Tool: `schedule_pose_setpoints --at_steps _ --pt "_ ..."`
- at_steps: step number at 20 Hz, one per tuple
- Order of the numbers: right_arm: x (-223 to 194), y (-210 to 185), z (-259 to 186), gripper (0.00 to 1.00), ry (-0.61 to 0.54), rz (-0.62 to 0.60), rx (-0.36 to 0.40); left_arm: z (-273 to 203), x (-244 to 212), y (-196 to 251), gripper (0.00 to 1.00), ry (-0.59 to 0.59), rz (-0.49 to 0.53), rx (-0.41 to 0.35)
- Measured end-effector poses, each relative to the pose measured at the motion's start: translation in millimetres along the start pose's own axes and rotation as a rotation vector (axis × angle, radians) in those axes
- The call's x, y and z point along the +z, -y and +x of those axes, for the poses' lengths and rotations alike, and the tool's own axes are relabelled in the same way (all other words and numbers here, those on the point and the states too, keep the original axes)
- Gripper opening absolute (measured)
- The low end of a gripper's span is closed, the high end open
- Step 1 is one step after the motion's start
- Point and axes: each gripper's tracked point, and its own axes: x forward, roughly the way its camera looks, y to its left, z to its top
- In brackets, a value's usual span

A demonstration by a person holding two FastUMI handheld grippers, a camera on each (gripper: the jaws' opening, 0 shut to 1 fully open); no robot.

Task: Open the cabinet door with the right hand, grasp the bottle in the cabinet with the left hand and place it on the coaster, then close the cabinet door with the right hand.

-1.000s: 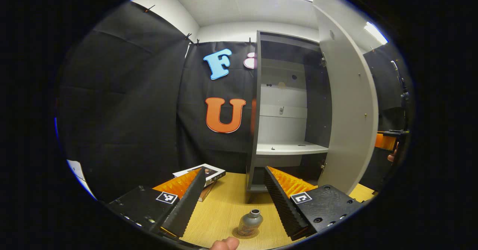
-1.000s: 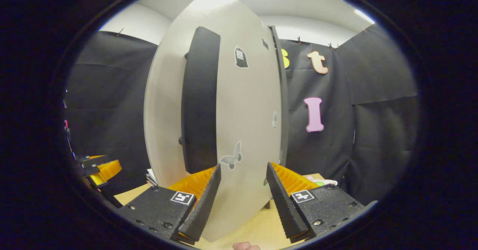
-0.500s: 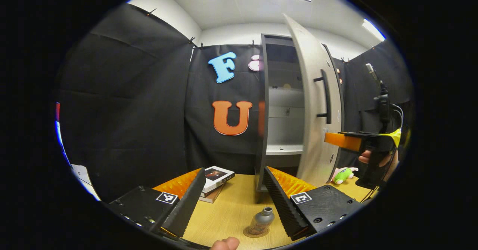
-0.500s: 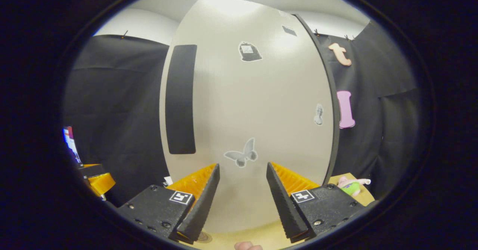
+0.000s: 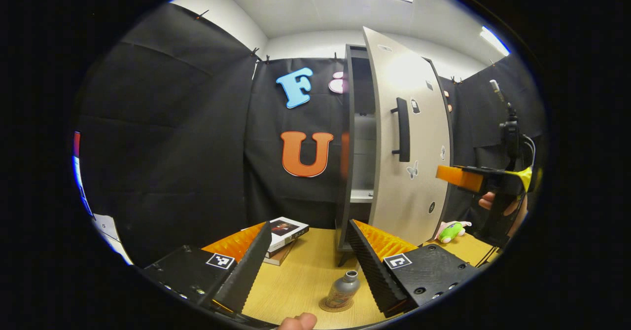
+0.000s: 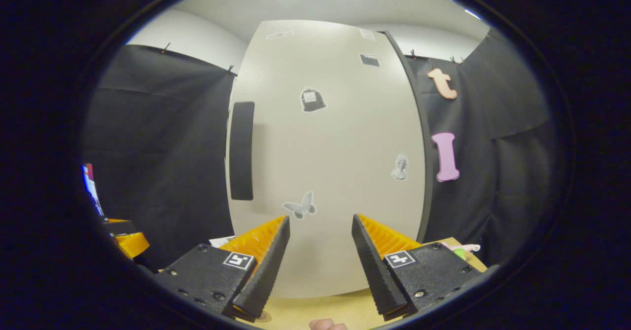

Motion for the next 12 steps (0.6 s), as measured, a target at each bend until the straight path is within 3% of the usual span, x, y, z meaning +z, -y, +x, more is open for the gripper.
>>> schedule_pose_setpoints --at_steps 3,6,9,12 --pt "27.7 15.6 -58.1 0.83 0.063 0.056 -0.008 2.3 4.7 17.1 0.94 0.027 0.005 -0.025" --pt "44.5 49.3 -119.2 0.83 0.123 0.062 -0.091 5.1 0.4 41.0 0.94 0.022 -0.012 -0.068" --pt "24.5 68.8 -162.3 0.84 0.082 0.073 -0.127 2.2 -3.4 62.6 0.94 0.022 -0.007 -0.108" --pt "-6.5 99.8 -195.1 0.88 0.033 0.058 -0.237 -3.2 -0.9 82.9 0.94 0.038 0.004 -0.148"
